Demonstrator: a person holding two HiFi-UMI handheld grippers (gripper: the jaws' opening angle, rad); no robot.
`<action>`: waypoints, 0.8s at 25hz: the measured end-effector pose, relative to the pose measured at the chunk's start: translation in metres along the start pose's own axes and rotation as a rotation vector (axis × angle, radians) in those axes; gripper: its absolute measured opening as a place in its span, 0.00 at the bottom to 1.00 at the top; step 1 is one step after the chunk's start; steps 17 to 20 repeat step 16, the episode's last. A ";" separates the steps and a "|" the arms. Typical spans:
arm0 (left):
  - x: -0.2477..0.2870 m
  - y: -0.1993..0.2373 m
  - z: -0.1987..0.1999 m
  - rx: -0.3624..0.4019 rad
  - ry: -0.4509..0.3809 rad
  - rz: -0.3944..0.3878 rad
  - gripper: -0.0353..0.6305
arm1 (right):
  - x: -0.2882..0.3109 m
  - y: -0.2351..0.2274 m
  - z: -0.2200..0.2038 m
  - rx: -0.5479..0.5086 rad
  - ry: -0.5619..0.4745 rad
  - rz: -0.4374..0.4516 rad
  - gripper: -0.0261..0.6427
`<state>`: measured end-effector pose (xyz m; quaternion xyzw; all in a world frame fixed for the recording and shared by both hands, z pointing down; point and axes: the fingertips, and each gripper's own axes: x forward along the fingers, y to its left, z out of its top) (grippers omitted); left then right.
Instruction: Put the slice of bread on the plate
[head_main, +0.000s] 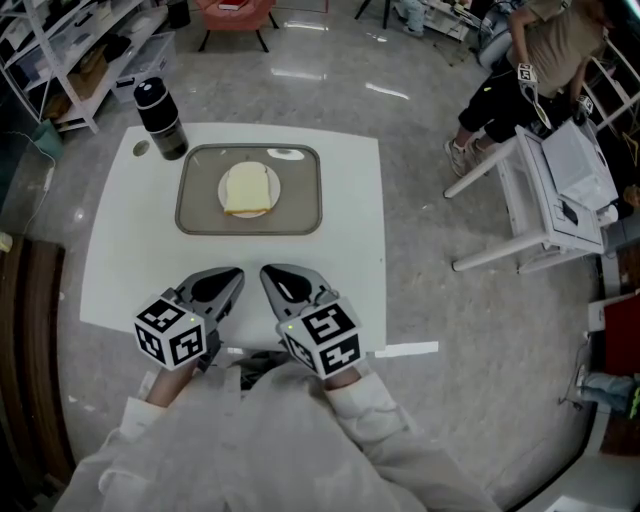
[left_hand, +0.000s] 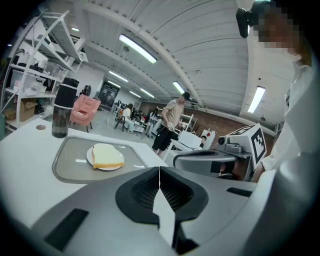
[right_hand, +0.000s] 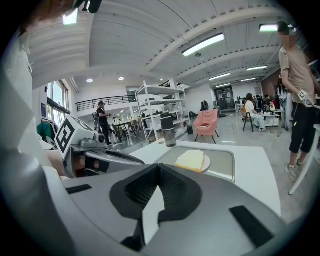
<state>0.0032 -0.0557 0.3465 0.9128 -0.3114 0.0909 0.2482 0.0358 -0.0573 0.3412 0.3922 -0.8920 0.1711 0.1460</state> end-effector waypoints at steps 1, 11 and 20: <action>0.000 0.000 0.000 -0.003 0.000 -0.001 0.07 | -0.001 0.000 -0.001 -0.003 0.004 0.000 0.06; 0.003 0.002 -0.001 -0.003 0.007 -0.004 0.07 | 0.001 -0.001 -0.007 -0.017 0.029 -0.001 0.06; 0.003 -0.001 -0.001 -0.005 0.013 -0.009 0.07 | 0.002 -0.001 -0.008 -0.036 0.047 0.004 0.06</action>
